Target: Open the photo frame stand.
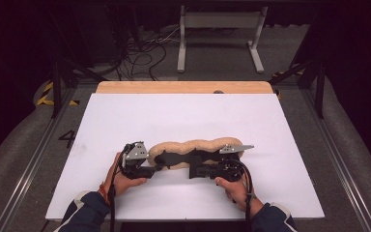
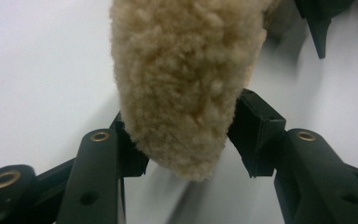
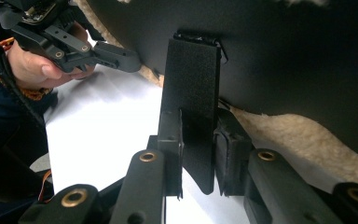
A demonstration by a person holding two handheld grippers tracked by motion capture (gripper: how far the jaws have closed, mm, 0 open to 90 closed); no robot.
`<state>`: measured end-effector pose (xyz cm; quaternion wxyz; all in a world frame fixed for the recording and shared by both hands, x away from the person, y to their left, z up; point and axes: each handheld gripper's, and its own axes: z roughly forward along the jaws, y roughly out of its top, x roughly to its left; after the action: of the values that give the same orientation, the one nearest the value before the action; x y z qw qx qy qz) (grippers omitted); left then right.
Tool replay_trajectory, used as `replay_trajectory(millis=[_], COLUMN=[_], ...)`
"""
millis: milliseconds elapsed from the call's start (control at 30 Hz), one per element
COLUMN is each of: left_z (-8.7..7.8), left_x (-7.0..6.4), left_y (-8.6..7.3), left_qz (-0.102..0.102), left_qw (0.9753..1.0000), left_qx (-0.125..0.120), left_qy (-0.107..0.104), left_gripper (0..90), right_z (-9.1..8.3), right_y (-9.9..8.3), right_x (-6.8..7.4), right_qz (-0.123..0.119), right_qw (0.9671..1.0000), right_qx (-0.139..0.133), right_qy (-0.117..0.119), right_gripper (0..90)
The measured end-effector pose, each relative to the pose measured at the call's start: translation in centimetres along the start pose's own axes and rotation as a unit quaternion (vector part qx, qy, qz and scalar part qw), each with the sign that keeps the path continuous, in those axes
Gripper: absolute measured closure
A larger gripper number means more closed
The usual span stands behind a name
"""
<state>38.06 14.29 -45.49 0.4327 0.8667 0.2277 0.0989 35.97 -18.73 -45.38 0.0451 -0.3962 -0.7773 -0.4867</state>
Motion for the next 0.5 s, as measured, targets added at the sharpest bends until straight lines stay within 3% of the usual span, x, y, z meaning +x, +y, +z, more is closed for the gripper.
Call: replay_trajectory(millis=[267,500], left_z=[0.29,0.79], left_x=[-0.41,-0.21], left_y=[0.31,0.75], left_qz=[0.021,0.033], left_qw=[0.9991,0.9970], left_qx=[0.004,0.007], left_qy=[0.037,0.069], left_gripper=[51.9,52.6], right_z=[0.10,0.35], right_y=[0.28,0.69], right_x=[-0.10,-0.43], right_qz=[-0.006,-0.017], right_qw=[0.9999,0.9992], right_qx=[0.001,-0.001], right_qy=[-0.008,-0.037], right_gripper=[74.5,73.9])
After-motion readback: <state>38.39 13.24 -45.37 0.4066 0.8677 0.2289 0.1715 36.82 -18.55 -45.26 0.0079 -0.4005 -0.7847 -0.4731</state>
